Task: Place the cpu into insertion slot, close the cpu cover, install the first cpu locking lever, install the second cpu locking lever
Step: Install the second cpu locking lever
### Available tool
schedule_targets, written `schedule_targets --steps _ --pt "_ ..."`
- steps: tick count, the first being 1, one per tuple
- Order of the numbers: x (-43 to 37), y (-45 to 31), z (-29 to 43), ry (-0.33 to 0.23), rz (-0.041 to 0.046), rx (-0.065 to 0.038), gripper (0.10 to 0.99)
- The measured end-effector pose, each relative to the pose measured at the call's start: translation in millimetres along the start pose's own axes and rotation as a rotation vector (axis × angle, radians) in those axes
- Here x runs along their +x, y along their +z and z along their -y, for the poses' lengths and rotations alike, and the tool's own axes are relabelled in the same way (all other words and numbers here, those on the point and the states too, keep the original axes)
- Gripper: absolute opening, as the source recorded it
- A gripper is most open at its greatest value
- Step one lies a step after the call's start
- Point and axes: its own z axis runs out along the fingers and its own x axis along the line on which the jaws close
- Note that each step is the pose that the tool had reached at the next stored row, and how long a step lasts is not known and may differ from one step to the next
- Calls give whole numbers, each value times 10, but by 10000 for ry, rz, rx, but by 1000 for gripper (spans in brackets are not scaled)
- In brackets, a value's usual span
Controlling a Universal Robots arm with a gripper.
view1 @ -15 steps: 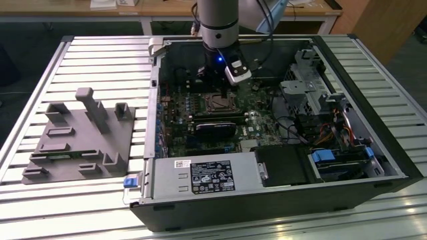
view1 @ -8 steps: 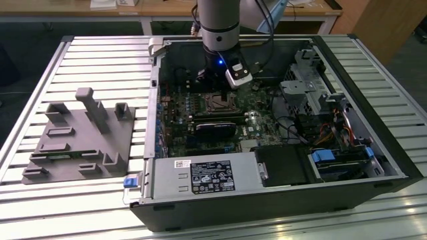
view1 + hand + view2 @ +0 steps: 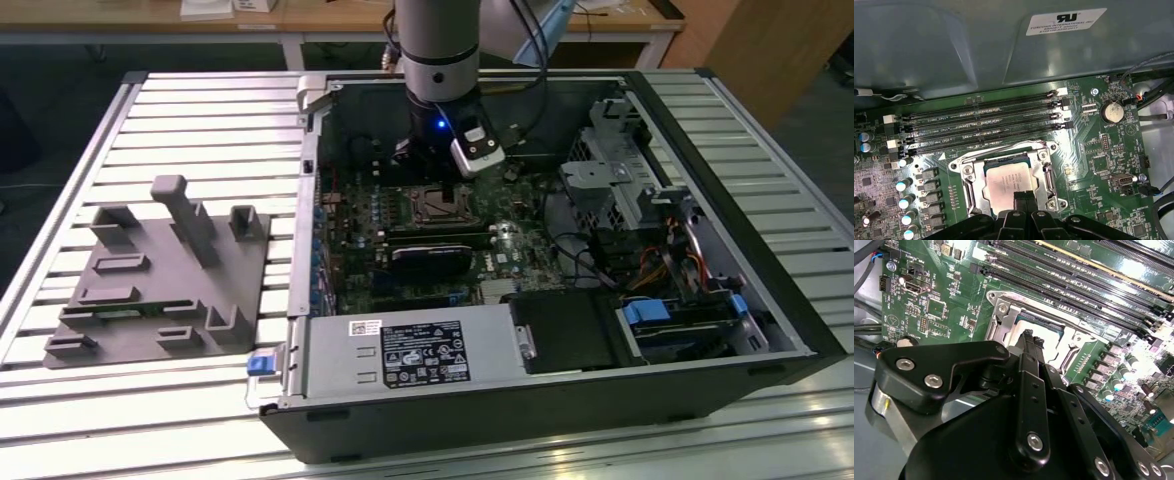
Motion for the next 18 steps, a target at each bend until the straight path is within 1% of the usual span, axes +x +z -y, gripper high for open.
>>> schedule_targets --steps 3,5,6,11,12,18 --pt "0 0 0 1 -1 -3 106" --pt "-3 -22 -1 1 -1 -2 106" --pt "-5 -39 -2 2 -2 -1 106" --pt "-21 -172 -9 11 -2 2 106" --pt "-23 -186 -10 12 -1 2 106" --pt "-24 -192 -11 13 -7 1 106"
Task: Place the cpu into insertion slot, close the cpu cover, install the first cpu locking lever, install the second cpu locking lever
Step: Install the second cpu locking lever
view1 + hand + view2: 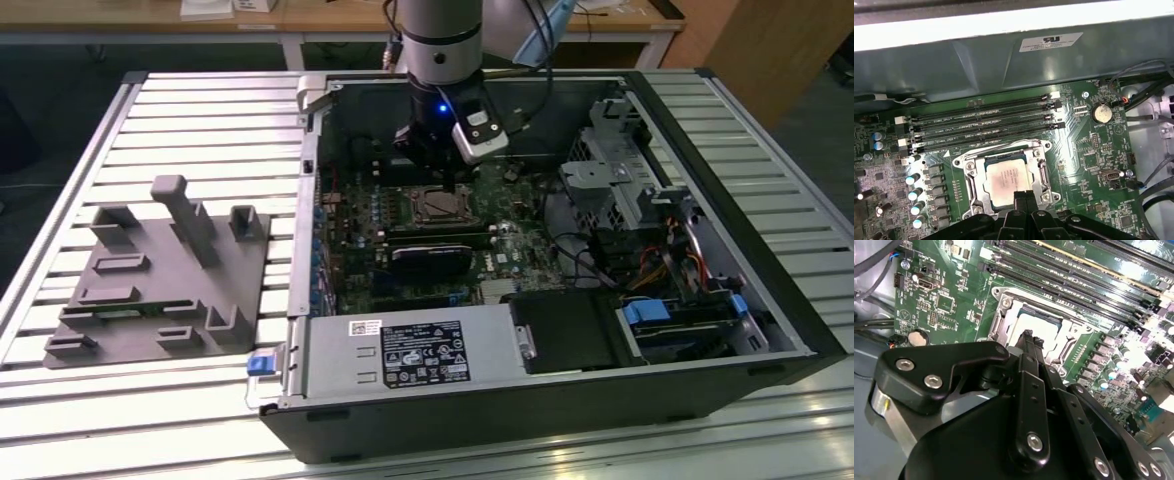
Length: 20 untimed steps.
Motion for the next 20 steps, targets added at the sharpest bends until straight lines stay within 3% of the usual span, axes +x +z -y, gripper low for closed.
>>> schedule_targets --steps 4,11,16,20 --pt "-31 3 21 5 -161 38 106" --pt "-90 6 122 14 -371 77 106" --pt "-127 10 198 26 -580 120 106" --pt "-144 12 266 31 -666 138 106"
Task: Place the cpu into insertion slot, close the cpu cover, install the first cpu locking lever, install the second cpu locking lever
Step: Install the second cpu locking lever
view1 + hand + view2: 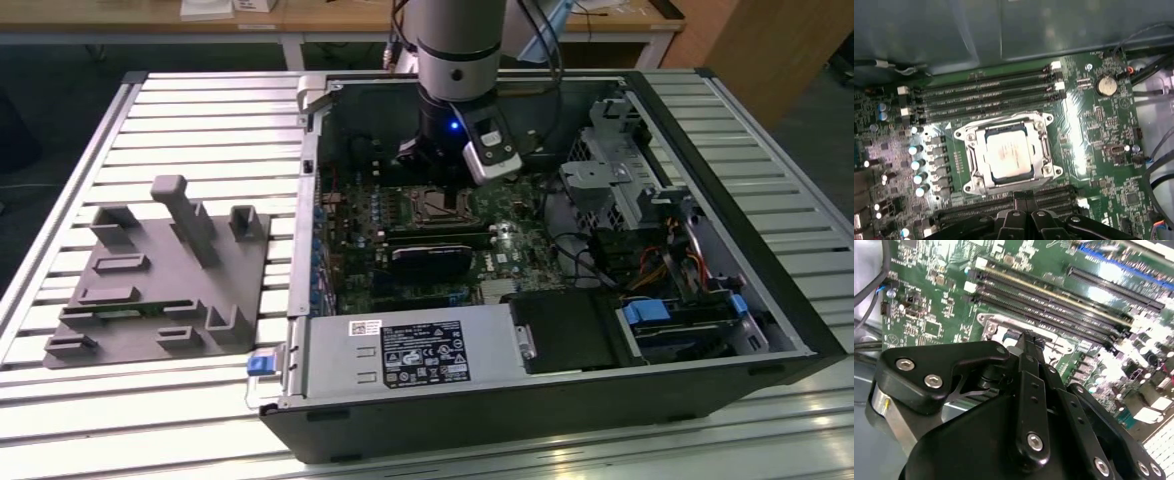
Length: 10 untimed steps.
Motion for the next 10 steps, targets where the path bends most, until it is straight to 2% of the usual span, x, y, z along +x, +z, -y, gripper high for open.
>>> schedule_targets --steps 5,10 --pt "-11 12 58 3 -77 12 106" --pt "-15 27 85 14 -319 -12 106"
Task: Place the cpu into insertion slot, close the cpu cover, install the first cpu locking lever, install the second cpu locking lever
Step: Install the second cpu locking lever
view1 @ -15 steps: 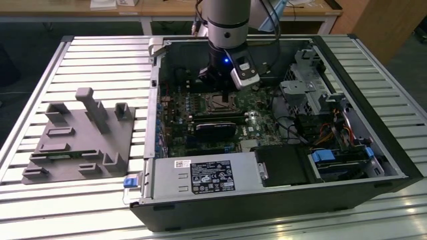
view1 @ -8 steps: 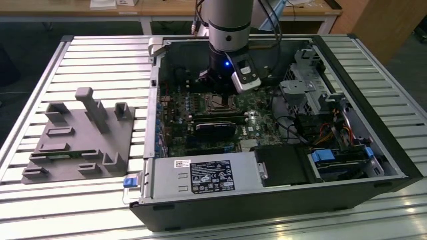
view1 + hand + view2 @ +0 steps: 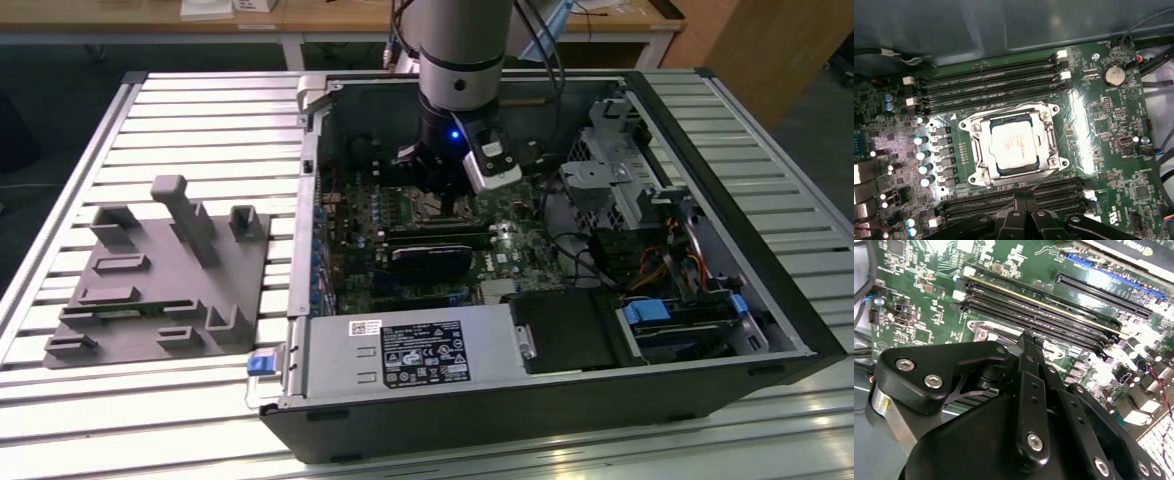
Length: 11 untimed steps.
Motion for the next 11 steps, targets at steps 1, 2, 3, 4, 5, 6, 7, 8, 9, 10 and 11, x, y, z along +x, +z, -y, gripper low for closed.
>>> schedule_targets --steps 1,2,3,4,5,6,7,8,9,10,11 --pt "0 0 0 0 -1 0 106" --pt "0 0 0 1 -1 -1 106" --pt "0 0 1 1 -2 -1 106" --pt "4 -1 5 2 -12 -47 106" --pt "5 1 12 5 -43 -213 106" --pt "7 2 22 11 -77 -385 106" --pt "11 2 32 16 -105 -535 106" --pt "13 4 46 19 -129 -651 106" --pt "14 6 64 23 -149 -760 106" --pt "14 8 82 25 -162 -829 106" --pt "14 10 103 26 -171 -871 106"
